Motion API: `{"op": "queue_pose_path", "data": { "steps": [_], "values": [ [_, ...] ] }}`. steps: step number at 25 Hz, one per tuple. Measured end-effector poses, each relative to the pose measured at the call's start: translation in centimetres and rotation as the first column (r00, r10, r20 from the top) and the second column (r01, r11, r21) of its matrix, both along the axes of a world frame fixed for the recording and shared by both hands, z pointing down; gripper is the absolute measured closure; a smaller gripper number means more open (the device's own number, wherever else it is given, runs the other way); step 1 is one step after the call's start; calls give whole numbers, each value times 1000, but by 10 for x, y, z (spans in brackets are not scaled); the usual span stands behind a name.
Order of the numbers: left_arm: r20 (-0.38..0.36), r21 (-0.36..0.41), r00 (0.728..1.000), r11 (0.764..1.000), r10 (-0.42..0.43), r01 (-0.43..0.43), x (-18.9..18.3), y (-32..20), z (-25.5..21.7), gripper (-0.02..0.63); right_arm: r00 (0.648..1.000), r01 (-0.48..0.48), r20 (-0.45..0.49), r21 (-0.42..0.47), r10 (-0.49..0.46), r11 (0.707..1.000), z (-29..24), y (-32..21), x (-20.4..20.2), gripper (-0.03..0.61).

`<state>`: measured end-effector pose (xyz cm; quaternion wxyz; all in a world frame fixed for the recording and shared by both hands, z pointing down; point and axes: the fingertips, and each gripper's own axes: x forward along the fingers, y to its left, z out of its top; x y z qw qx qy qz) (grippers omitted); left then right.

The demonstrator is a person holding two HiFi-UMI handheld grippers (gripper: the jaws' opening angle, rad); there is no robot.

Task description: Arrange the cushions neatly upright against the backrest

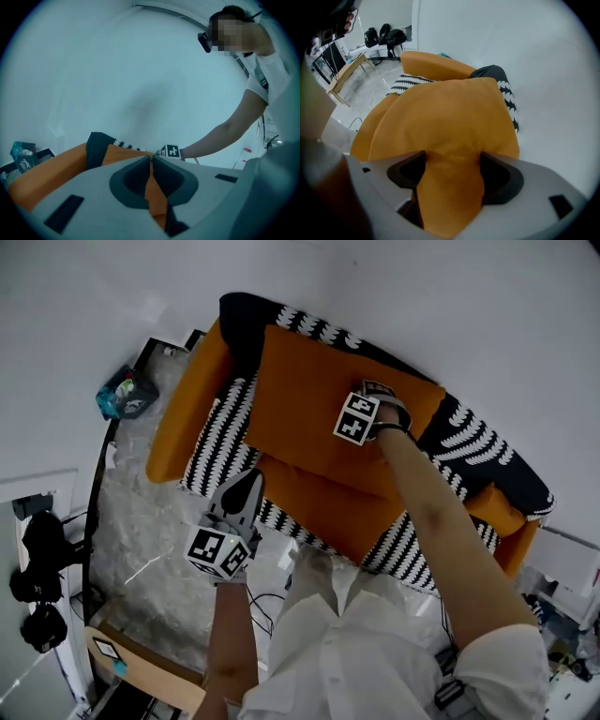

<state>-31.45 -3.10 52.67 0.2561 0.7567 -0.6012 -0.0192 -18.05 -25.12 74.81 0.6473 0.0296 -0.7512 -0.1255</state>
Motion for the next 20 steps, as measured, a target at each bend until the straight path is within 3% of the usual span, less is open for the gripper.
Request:
{"op": "queue_pose_path", "data": {
  "steps": [5, 11, 15, 20],
  "values": [
    [1, -10, 999, 999, 33, -33, 9, 0, 5, 583, 1000, 2, 1, 39, -3, 999, 11, -2, -1, 232],
    [0, -5, 999, 999, 51, -51, 17, -2, 7, 583, 1000, 6, -13, 79, -5, 997, 9, -4, -2, 436],
    [7, -3, 998, 998, 56, -56, 14, 6, 2, 583, 999, -18, 36, 99, 15, 995, -5, 6, -8, 547],
    [13, 1, 998, 998, 63, -63, 25, 9, -3, 583, 996, -50, 75, 103, 42, 993, -24, 14, -1, 565]
  ]
}}
